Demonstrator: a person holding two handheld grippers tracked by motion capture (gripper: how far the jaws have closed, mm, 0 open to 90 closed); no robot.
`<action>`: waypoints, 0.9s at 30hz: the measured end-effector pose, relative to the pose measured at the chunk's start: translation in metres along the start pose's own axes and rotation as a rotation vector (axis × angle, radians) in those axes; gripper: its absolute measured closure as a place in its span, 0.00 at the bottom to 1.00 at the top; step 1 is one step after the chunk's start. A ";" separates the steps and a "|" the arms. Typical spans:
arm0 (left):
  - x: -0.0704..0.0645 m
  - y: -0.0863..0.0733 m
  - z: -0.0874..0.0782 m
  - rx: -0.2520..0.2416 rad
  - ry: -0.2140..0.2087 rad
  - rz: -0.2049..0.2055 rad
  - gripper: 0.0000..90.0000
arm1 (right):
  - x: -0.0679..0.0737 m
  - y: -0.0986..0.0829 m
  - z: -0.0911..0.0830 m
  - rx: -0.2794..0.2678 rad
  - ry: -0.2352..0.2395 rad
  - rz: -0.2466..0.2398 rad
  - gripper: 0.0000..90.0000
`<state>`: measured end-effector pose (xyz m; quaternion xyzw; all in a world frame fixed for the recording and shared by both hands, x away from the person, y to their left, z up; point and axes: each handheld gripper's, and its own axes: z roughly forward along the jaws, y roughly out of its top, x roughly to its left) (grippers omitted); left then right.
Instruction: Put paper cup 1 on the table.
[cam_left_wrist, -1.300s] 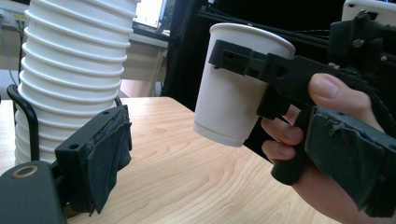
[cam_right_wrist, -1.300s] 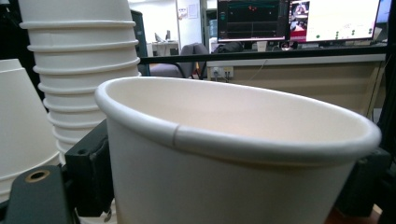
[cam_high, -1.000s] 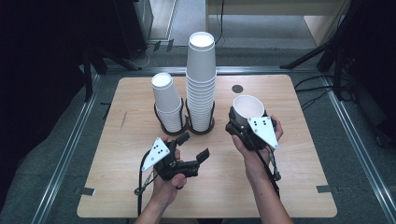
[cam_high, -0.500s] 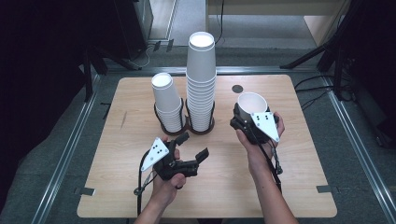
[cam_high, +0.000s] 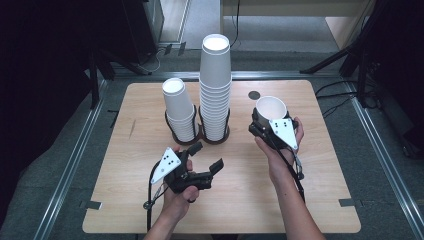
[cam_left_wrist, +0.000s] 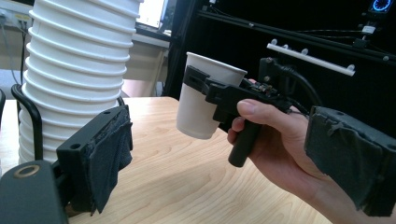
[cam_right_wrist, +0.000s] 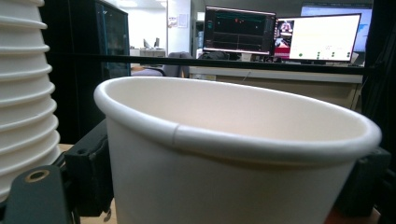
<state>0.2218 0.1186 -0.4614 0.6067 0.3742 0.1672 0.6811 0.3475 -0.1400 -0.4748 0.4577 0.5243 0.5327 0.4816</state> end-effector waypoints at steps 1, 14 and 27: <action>0.000 0.000 0.000 0.001 0.000 0.000 0.09 | -0.001 -0.001 0.001 0.001 -0.001 0.009 0.15; 0.000 0.000 0.000 0.000 -0.001 -0.002 0.09 | -0.017 -0.022 0.026 0.005 -0.069 0.013 0.15; 0.000 -0.001 0.000 0.005 -0.002 0.001 0.09 | -0.028 -0.041 0.042 0.038 -0.087 0.021 0.14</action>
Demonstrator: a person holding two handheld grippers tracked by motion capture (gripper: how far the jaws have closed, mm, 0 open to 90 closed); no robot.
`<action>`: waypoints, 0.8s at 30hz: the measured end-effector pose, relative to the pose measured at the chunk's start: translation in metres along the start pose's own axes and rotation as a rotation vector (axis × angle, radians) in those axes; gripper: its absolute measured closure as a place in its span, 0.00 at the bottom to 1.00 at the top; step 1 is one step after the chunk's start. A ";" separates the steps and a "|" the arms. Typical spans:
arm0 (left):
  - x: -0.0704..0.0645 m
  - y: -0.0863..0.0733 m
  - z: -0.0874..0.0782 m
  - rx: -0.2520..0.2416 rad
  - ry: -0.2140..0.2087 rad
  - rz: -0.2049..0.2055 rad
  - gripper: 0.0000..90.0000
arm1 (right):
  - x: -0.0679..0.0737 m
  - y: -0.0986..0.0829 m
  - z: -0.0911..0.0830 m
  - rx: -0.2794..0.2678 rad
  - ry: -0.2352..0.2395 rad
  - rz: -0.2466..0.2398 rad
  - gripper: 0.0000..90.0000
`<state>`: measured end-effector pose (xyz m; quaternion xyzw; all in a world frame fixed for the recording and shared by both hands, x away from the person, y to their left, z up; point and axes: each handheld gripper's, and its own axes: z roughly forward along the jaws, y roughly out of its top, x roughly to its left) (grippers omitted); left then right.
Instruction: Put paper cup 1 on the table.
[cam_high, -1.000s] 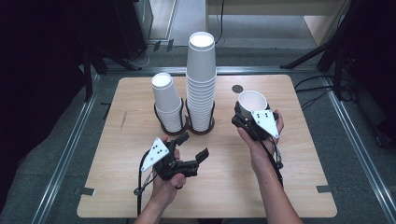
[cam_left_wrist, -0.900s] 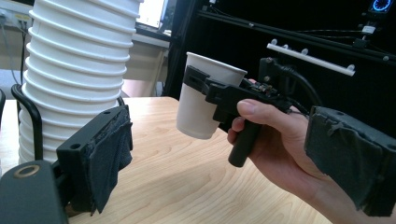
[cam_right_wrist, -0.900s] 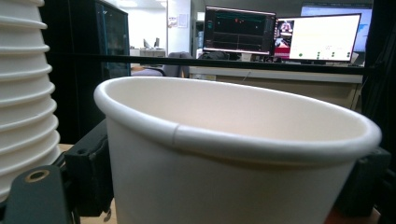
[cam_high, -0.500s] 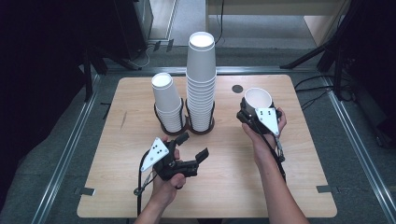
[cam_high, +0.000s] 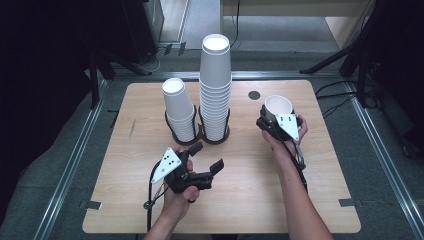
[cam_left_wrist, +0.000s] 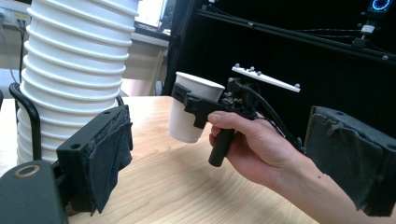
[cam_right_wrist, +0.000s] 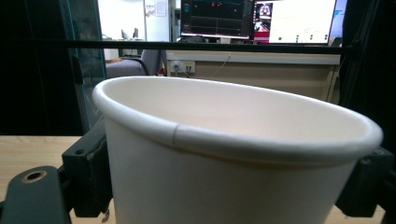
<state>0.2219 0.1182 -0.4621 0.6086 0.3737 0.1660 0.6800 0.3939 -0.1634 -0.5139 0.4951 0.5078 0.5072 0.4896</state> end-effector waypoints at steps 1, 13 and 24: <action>0.000 0.000 0.000 0.000 0.000 0.000 0.09 | 0.000 -0.001 0.001 0.005 -0.001 -0.002 0.14; 0.002 0.001 -0.001 -0.003 0.002 -0.004 0.09 | -0.001 -0.013 0.008 0.052 -0.006 -0.009 0.14; 0.002 0.001 -0.001 -0.005 0.003 -0.006 0.09 | 0.000 -0.022 0.012 0.121 0.003 -0.012 0.13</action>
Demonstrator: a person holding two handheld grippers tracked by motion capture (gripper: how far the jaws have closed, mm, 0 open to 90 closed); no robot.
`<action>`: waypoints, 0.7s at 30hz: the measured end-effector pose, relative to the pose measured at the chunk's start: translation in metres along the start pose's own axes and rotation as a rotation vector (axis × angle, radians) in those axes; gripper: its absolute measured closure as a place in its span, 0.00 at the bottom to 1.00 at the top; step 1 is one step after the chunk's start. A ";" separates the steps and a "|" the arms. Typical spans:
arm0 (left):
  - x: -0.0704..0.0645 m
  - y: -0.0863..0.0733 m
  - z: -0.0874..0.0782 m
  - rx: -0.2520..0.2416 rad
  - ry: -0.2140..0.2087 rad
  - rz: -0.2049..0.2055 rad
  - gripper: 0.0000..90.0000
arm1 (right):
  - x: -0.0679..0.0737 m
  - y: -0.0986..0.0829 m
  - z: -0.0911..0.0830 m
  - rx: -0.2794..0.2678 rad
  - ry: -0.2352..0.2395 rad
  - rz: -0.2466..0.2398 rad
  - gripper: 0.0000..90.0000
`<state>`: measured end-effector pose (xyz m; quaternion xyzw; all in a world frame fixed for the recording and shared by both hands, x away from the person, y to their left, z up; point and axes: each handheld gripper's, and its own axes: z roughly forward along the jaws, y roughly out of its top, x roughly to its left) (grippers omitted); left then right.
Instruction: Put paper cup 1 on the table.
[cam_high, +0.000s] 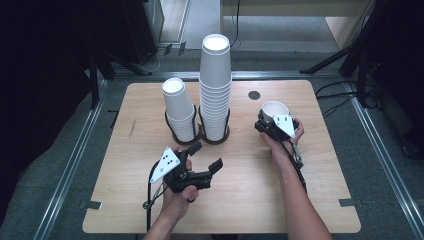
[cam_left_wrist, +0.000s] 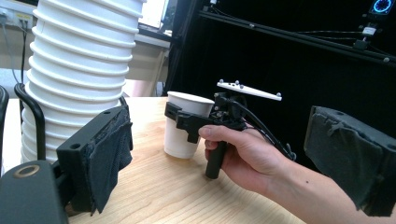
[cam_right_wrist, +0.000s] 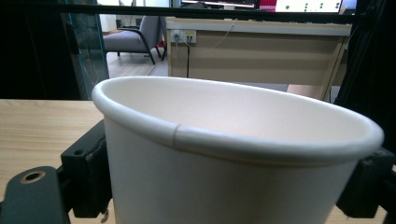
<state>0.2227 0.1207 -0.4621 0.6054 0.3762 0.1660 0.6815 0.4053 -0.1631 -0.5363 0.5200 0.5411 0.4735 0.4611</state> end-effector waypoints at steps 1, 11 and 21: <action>0.000 0.000 0.000 0.001 0.000 0.001 0.09 | 0.000 0.000 0.000 0.002 -0.001 0.001 0.13; 0.001 0.000 -0.001 -0.001 0.003 -0.004 0.09 | 0.002 -0.002 0.000 0.024 0.006 -0.002 0.13; 0.001 0.000 -0.001 0.001 0.005 -0.004 0.09 | 0.001 0.002 -0.004 0.055 0.022 0.050 0.11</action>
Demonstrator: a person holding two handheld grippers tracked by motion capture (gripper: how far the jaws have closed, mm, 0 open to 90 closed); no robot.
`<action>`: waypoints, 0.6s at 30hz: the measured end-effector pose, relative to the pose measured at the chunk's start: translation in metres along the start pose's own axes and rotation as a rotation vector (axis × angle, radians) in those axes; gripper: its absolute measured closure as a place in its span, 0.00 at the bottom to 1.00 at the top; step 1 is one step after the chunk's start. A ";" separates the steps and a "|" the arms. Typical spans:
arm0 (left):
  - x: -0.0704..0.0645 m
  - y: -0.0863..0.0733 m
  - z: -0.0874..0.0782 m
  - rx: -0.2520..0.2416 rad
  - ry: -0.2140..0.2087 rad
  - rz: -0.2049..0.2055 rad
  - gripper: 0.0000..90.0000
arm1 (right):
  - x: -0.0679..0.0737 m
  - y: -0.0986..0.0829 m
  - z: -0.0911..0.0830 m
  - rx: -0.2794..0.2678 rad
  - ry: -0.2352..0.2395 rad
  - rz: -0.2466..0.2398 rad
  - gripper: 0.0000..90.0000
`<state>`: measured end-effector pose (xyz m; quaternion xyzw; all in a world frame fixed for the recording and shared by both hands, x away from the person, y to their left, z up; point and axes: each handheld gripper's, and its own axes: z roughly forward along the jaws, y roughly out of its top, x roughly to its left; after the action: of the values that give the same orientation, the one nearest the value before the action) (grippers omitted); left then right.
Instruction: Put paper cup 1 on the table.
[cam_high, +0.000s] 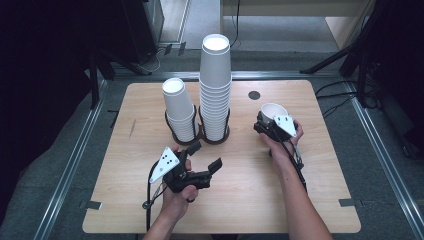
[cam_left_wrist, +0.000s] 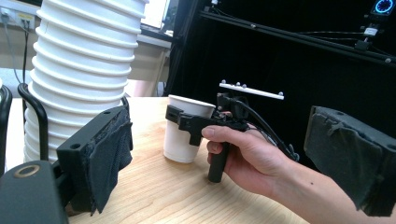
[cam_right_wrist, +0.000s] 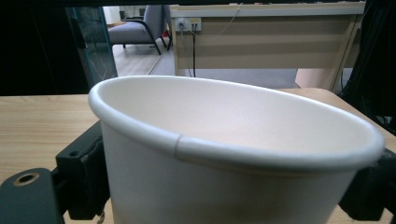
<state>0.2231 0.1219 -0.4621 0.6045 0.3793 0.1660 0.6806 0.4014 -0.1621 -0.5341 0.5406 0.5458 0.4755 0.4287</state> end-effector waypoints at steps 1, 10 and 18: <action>0.000 0.000 0.000 0.000 0.001 0.000 0.09 | 0.000 0.000 -0.001 -0.001 0.006 -0.003 0.09; 0.000 0.000 0.000 -0.003 -0.002 0.001 0.09 | 0.003 0.002 -0.008 0.007 0.051 -0.013 0.00; -0.001 0.001 -0.001 -0.005 0.000 0.001 0.09 | 0.002 -0.003 -0.019 0.017 0.063 -0.022 0.00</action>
<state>0.2223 0.1222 -0.4610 0.6028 0.3785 0.1672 0.6822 0.3820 -0.1614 -0.5336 0.5230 0.5690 0.4828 0.4118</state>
